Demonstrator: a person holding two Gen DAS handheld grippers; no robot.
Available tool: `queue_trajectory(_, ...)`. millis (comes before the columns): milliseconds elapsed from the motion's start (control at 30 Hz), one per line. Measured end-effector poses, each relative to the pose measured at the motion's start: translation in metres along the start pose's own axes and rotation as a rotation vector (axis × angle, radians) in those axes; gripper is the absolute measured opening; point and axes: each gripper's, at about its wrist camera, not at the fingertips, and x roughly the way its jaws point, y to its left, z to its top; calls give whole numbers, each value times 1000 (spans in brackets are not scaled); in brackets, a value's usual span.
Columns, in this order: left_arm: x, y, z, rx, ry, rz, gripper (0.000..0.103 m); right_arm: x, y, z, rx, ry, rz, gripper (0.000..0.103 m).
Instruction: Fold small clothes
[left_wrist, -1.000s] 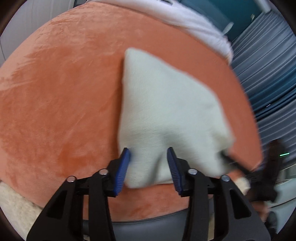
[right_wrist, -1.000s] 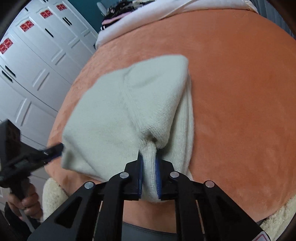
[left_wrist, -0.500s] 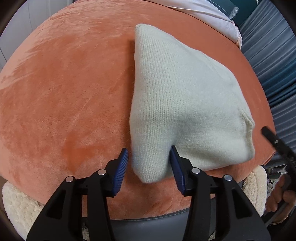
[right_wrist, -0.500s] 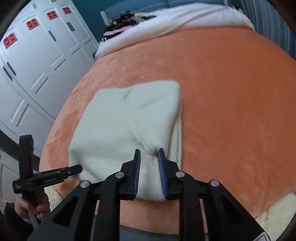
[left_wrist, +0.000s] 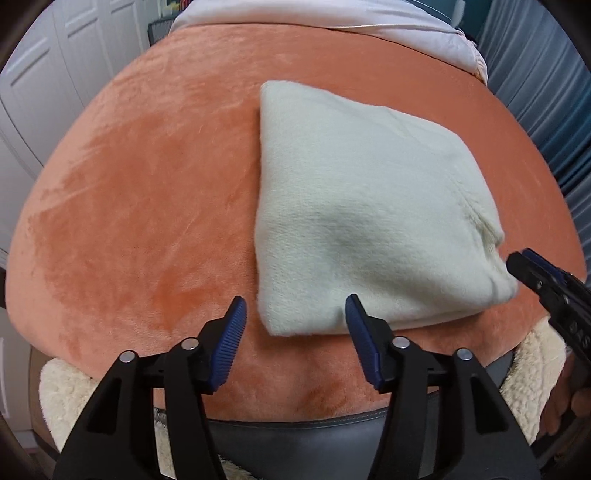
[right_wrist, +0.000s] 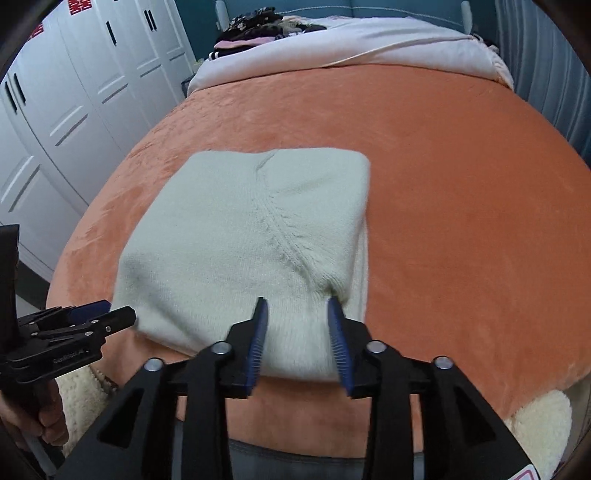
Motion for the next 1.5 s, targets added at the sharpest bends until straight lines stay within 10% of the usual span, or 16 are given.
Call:
queue_trajectory(367,-26,-42,-25,-11,-144,113,85,-18,-18,-54,131,-73,-149,81)
queue_trajectory(1500,-29,-66,-77,-22,-288,234,94,-19,0,-110,87,-155,-194,86)
